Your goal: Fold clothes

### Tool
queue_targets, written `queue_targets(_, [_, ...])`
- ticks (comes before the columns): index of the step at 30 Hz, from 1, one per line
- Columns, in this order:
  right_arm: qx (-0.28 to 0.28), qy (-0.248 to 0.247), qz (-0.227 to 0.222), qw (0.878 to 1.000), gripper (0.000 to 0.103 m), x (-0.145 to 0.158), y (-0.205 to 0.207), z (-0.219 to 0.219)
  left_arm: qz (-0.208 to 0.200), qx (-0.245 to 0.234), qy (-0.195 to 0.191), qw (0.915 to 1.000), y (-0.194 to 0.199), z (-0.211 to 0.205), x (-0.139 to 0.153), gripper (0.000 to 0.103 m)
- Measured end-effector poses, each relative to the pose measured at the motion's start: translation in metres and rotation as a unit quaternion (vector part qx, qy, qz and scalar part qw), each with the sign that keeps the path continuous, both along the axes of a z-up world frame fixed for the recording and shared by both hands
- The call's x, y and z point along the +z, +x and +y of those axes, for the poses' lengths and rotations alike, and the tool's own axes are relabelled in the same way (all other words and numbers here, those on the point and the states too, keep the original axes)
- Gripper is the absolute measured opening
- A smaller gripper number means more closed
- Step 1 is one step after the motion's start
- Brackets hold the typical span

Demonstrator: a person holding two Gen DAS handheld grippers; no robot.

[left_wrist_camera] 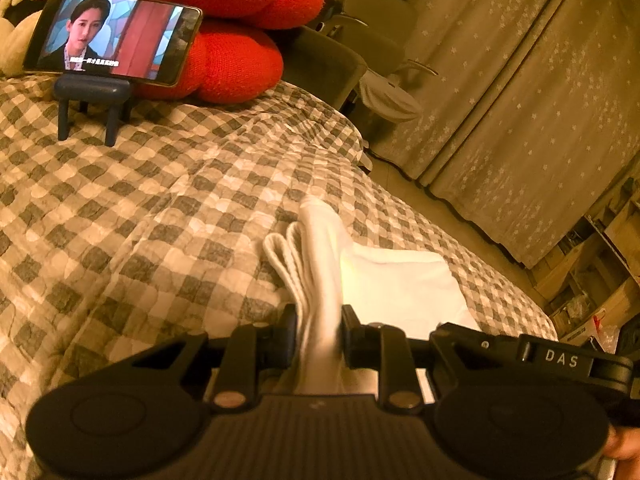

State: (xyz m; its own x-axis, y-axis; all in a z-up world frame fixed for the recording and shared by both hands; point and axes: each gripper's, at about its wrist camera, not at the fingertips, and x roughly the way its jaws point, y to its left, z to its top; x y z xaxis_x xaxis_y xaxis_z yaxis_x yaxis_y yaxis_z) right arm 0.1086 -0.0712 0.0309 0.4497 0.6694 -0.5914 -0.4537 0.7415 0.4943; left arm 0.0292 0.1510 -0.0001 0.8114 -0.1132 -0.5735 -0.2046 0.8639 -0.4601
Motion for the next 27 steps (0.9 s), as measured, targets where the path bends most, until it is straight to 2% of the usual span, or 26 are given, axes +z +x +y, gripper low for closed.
queue_targets(15, [0.002, -0.012, -0.01, 1.0, 0.043, 0.002, -0.004, 0.003, 0.0, -0.001, 0.005, 1.0, -0.001, -0.001, 0.001, 0.023])
queue_targets(25, [-0.012, -0.04, -0.023, 0.999, 0.038, 0.003, -0.01, 0.012, 0.001, -0.004, 0.014, 0.9999, 0.001, -0.003, 0.004, 0.022])
queue_targets(27, [-0.012, -0.052, -0.032, 0.998, 0.033, 0.005, -0.012, 0.014, 0.001, -0.006, 0.023, 0.9997, 0.001, -0.005, 0.006, 0.022])
